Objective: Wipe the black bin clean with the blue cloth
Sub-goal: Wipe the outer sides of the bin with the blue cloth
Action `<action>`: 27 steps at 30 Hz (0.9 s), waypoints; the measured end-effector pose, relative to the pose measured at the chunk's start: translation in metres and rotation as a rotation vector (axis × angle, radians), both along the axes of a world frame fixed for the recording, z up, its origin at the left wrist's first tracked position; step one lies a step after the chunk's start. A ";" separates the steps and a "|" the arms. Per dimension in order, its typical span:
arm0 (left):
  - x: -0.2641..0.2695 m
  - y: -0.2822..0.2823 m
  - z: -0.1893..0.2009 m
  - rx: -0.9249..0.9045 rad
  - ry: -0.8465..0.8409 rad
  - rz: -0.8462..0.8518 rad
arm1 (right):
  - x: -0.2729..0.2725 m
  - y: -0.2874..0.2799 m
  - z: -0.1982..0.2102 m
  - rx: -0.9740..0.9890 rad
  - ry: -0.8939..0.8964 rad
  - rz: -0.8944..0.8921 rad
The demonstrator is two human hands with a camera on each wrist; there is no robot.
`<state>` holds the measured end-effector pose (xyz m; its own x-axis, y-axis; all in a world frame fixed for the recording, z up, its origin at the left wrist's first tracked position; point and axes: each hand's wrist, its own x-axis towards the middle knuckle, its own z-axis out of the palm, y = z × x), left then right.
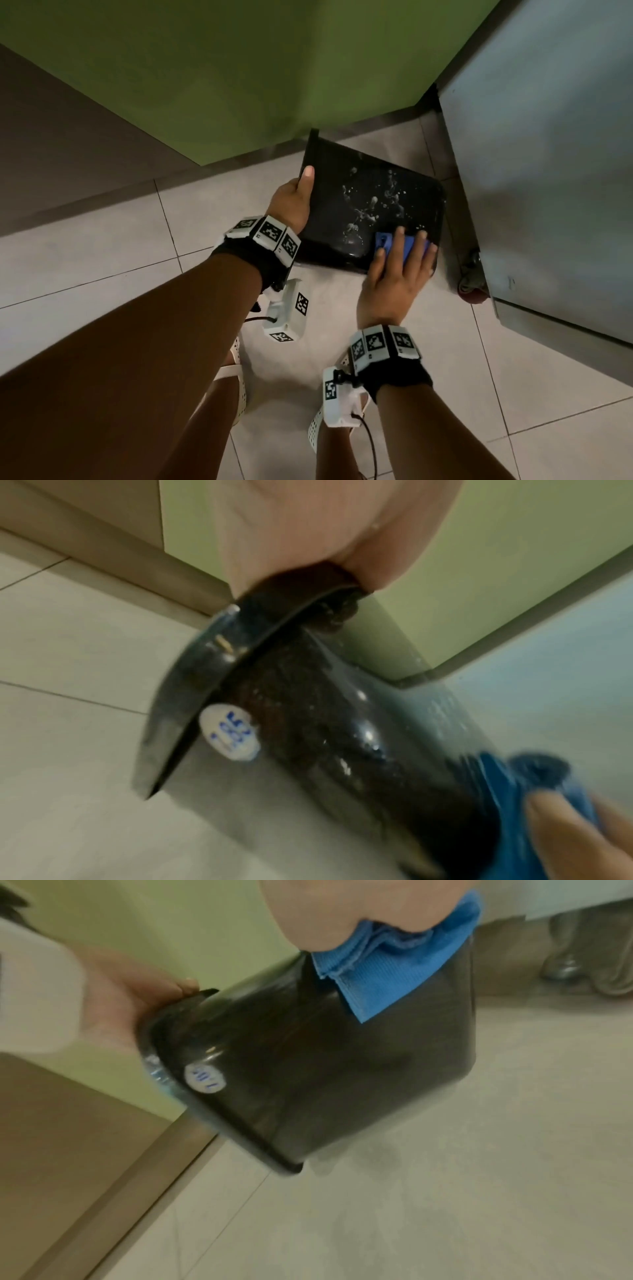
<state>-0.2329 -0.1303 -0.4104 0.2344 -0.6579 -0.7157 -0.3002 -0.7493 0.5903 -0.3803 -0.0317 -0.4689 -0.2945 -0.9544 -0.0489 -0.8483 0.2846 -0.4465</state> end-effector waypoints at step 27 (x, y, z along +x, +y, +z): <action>-0.015 0.028 -0.033 -0.134 0.054 0.307 | 0.010 -0.047 0.000 0.019 0.012 0.186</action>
<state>-0.2477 -0.1022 -0.4432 0.4008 -0.6516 -0.6440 -0.0383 -0.7142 0.6989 -0.3701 -0.0791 -0.4684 -0.1133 -0.9914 -0.0648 -0.8925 0.1302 -0.4319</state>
